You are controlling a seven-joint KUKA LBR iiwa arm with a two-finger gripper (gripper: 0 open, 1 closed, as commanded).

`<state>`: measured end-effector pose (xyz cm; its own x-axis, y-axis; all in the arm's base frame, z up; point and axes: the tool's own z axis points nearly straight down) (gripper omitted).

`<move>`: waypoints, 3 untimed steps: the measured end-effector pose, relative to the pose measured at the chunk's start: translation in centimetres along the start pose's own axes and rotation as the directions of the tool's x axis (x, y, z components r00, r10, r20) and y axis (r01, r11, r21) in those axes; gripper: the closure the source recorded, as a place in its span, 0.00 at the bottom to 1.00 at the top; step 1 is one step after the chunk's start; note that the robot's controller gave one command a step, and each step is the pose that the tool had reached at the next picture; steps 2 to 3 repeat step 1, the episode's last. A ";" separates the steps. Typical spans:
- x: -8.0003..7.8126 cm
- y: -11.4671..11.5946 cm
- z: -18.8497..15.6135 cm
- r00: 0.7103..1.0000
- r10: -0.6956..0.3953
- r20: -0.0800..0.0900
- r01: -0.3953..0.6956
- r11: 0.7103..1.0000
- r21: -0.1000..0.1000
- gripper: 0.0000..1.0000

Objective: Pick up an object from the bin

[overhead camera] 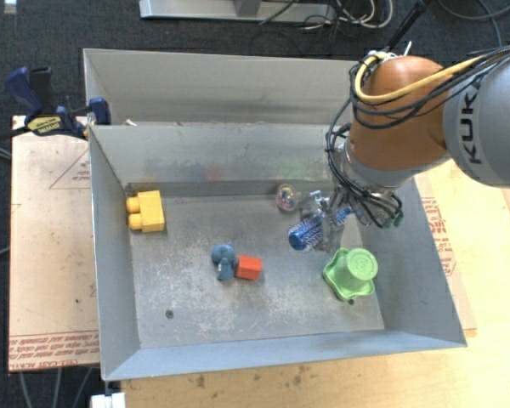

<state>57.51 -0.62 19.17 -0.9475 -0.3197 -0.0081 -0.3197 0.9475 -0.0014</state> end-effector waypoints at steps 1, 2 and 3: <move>-2.3 -0.8 -13.4 0.951 -0.311 0.000 0.311 0.951 0.000 1.00; -2.3 -0.8 -13.4 0.951 -0.311 0.000 0.311 0.951 0.000 1.00; -2.3 -0.8 -13.4 0.951 -0.311 0.000 0.311 0.951 0.000 1.00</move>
Offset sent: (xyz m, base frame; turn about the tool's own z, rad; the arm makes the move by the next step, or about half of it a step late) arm 0.0218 -0.0006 0.1318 -0.3179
